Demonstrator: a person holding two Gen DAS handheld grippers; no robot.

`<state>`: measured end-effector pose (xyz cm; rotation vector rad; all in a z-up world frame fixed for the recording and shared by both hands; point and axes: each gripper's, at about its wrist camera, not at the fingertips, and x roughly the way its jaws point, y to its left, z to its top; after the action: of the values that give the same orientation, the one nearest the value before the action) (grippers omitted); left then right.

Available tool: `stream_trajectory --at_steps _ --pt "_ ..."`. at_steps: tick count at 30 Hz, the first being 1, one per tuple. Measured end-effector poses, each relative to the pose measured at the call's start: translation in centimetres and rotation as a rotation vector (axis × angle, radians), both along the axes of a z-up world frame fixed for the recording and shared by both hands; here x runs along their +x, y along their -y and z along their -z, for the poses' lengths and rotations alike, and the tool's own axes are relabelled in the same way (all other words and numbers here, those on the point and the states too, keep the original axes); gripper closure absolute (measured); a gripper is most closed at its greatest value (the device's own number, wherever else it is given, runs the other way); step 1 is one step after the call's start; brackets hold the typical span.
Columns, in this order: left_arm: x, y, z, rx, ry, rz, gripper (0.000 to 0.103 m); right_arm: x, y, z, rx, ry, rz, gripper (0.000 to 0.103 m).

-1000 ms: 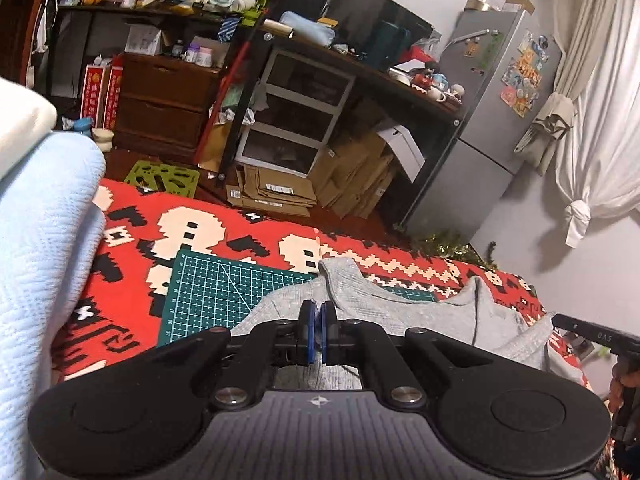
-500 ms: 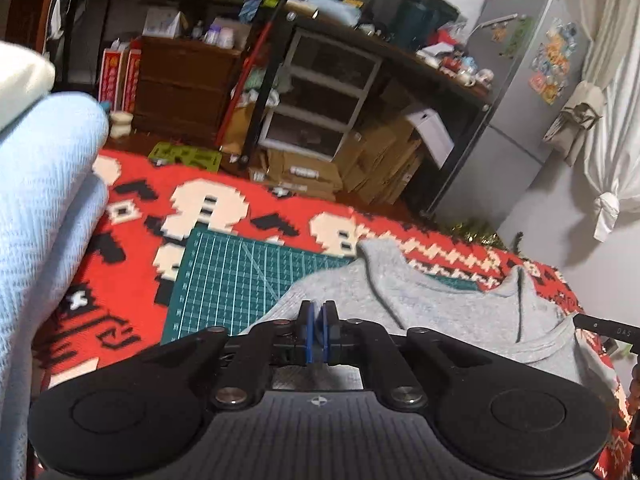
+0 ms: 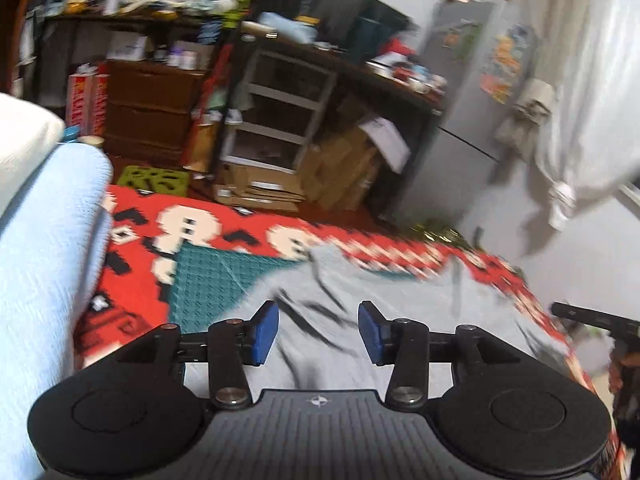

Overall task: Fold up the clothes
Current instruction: 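Lift the hem with both grippers and carry it toward the collar, then open both grippers and release the hem onto the shirt body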

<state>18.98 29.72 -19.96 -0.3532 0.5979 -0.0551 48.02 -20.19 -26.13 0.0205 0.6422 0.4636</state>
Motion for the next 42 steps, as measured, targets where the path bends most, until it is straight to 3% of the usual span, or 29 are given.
stream_trajectory --at_steps 1,2,4,7,13,14,15,16,17,18,21,28,34,37,40,42 --pt "-0.6 0.6 0.3 -0.001 -0.015 0.029 0.063 -1.0 0.2 0.2 -0.021 -0.006 -0.015 0.098" --pt "-1.2 1.1 0.6 -0.001 -0.026 0.050 0.063 -2.0 0.4 0.5 -0.038 -0.011 -0.026 0.098" --pt "-2.3 2.1 1.2 0.004 -0.038 0.079 0.058 -3.9 0.7 1.0 -0.074 -0.021 -0.047 0.096" --pt "-3.7 3.4 2.0 0.051 -0.046 0.085 0.042 -6.2 1.2 1.7 -0.109 -0.019 -0.055 0.087" --pt "-4.3 4.4 3.7 0.121 -0.076 0.081 0.043 -7.3 1.7 2.9 -0.093 -0.046 -0.043 0.081" --pt "-4.3 4.5 4.0 0.123 -0.077 0.077 0.048 -7.3 1.7 3.3 -0.093 -0.054 -0.039 0.083" --pt "-4.2 4.4 4.4 0.117 -0.080 0.072 0.054 -7.2 1.7 3.6 -0.091 -0.062 -0.035 0.096" --pt "-4.1 4.1 4.6 0.102 -0.084 0.067 0.084 -7.3 1.8 3.9 -0.084 -0.068 -0.035 0.096" --pt "-4.2 3.8 4.7 0.086 -0.087 0.062 0.097 -7.3 2.0 4.0 -0.075 -0.072 -0.032 0.096" --pt "-4.3 3.4 4.8 0.070 -0.090 0.058 0.098 -7.4 2.2 4.1 -0.062 -0.077 -0.027 0.096" --pt "-4.9 2.4 4.6 0.049 -0.093 0.042 0.098 -7.8 3.4 4.1 -0.016 -0.094 -0.005 0.097" --pt "-5.6 1.9 4.8 0.091 -0.116 0.030 0.098 -7.5 5.2 4.8 0.037 -0.127 0.026 0.097" --pt "-6.6 1.8 3.4 0.109 -0.090 0.016 0.089 -8.3 5.6 3.5 0.038 -0.101 0.029 0.090" --pt "-7.2 1.3 1.6 0.096 -0.047 -0.001 0.086 -9.0 6.1 1.6 0.046 -0.055 0.038 0.089" --pt "-6.2 1.2 -1.8 0.045 0.051 0.009 0.085 -9.2 5.1 -1.7 0.059 0.030 0.013 0.089" --pt "-4.3 1.7 -4.0 0.028 0.116 0.021 0.074 -8.9 3.7 -3.9 0.062 0.091 -0.013 0.089"
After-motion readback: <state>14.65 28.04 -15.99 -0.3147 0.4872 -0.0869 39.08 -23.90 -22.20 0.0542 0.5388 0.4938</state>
